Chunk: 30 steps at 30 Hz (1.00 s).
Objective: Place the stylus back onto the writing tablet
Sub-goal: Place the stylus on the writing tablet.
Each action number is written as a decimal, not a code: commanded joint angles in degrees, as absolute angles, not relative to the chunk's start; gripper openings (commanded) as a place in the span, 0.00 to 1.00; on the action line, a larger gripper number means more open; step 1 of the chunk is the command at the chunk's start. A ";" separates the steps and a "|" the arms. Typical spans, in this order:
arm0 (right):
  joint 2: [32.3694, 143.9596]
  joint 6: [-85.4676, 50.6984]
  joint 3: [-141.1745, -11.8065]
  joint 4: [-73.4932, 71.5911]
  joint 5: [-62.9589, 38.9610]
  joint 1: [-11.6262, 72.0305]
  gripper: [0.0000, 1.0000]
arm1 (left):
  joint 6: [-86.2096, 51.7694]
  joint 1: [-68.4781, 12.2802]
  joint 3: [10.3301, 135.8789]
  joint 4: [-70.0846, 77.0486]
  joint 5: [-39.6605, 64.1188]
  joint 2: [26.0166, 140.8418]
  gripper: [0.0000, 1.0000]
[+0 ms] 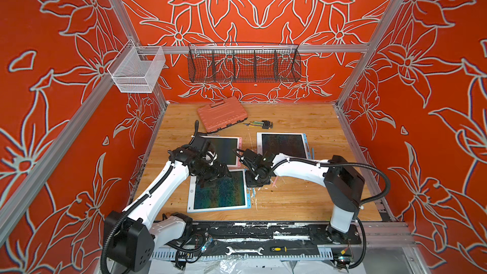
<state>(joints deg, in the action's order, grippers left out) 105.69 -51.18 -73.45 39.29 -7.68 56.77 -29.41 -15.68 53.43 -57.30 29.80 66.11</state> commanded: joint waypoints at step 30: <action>109.73 -54.98 -77.72 40.36 -6.99 59.26 0.00 | -25.79 -15.21 53.26 -61.13 28.83 62.43 0.87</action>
<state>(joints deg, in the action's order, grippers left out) 107.98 -53.30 -76.31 39.13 -7.99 58.83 -26.79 -15.68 53.43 -59.51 29.02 63.48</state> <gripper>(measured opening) 0.072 0.874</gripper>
